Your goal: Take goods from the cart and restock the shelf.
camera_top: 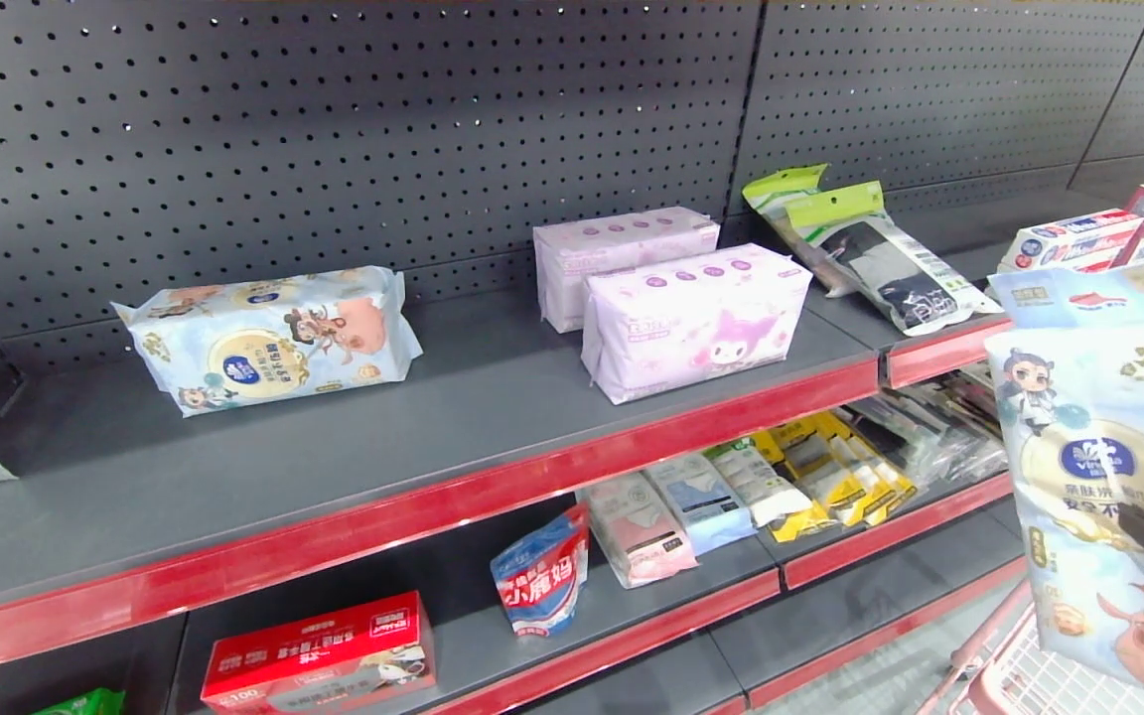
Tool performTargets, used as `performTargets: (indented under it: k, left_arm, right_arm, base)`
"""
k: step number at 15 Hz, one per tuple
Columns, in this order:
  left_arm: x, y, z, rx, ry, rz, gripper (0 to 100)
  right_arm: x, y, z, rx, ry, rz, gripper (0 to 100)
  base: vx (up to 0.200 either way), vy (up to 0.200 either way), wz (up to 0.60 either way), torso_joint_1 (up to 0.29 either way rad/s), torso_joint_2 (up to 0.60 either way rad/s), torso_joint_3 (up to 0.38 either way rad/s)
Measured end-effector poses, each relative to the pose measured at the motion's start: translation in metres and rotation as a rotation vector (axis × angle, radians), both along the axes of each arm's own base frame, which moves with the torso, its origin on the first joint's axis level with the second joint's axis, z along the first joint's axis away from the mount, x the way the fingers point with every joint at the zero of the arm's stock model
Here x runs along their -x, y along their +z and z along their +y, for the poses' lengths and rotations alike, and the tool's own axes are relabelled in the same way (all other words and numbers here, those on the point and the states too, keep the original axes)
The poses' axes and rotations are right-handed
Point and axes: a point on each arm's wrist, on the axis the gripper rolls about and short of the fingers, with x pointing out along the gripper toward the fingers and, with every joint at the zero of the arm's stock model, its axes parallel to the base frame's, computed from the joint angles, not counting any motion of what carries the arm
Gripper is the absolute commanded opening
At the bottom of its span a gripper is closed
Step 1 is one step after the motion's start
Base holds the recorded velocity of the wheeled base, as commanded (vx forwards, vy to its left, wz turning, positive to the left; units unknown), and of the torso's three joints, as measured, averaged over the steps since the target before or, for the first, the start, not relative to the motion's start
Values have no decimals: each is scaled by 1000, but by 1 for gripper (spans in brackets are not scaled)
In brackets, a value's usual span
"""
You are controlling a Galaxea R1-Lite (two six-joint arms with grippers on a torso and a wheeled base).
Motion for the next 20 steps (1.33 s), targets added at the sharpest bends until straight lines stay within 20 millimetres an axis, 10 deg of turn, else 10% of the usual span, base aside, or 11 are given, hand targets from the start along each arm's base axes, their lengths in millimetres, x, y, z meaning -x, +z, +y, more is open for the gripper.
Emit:
performTargets:
  k: [20]
  left_arm:
    - [0, 0, 0, 0, -1, 1, 100]
  right_arm:
    - [1, 5, -3, 28, -24, -28, 0]
  base:
    - [0, 0, 0, 158, -330, -178]
